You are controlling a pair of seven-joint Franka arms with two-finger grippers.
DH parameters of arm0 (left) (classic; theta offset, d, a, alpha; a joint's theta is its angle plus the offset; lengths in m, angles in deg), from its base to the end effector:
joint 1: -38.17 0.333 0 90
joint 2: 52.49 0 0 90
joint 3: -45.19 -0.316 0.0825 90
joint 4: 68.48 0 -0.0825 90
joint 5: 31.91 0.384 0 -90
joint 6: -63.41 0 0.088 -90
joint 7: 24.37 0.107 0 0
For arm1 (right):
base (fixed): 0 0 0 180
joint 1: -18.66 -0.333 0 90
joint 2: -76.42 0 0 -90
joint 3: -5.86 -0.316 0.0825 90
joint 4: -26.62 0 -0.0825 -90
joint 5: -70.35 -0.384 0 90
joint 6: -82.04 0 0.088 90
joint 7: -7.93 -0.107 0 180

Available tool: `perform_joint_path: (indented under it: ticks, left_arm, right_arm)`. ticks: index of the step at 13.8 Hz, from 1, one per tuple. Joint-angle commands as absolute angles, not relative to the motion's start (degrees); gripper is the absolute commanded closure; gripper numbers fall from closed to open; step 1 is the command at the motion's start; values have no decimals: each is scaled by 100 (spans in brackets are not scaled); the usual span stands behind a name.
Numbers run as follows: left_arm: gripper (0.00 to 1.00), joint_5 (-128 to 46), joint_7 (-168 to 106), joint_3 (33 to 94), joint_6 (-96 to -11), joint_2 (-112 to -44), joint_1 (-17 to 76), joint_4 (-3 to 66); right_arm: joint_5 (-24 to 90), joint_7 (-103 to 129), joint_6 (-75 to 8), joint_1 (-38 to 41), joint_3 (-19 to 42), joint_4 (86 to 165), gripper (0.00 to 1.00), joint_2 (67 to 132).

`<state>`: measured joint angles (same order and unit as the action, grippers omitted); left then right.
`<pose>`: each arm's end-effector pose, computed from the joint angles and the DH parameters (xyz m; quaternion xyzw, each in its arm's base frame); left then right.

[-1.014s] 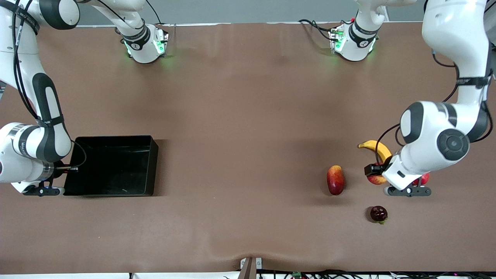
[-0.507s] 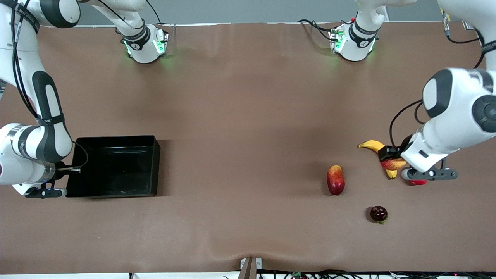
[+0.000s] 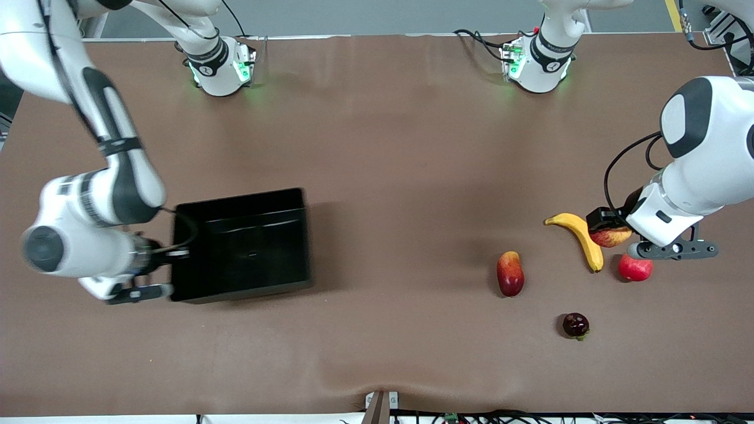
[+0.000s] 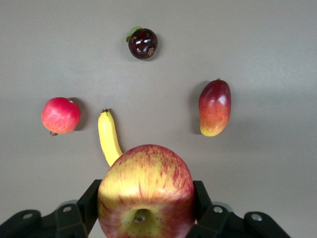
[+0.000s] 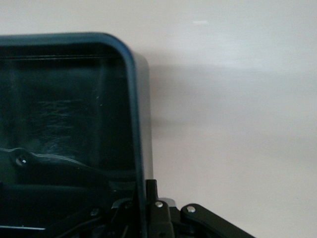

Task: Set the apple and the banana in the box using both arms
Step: 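Drag the black box toward the fruit with the right gripper while lifting the apple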

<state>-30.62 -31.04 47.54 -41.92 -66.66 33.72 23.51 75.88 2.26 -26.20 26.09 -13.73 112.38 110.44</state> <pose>0.6316 -0.0712 0.4834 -1.0000 0.0036 0.0064 0.0066 0.6773 0.1015 0.3250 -0.9936 -0.0561 0.0903 0.0384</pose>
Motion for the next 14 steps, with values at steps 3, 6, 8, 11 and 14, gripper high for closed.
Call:
perform_joint_path:
  ticks: [3, 6, 8, 11, 14]
  left_arm:
    - [100, -3015, -3464, 4897, -3890, -6497, 3334, 2425]
    - [100, -3006, -3719, 5046, -3890, -6576, 3298, 2425]
    - [100, -2997, -3895, 5151, -3890, -6611, 3290, 2425]
    - [100, -2989, -4263, 5310, -3907, -6734, 3202, 2355]
    - [100, -3015, -4930, 5336, -3942, -6962, 2826, 2188]
  right_arm:
    - [7615, -1970, -2842, 1035, -1550, 11328, 100, 11104]
    - [7266, -3378, -3710, -3, -1542, 11354, 100, 11438]
    - [7167, -4064, -4309, -453, -1524, 11363, 100, 11649]
    - [7158, -4348, -4531, -630, -1524, 11372, 94, 11860]
    - [7158, -4366, -4444, -577, -1524, 11380, 0, 11861]
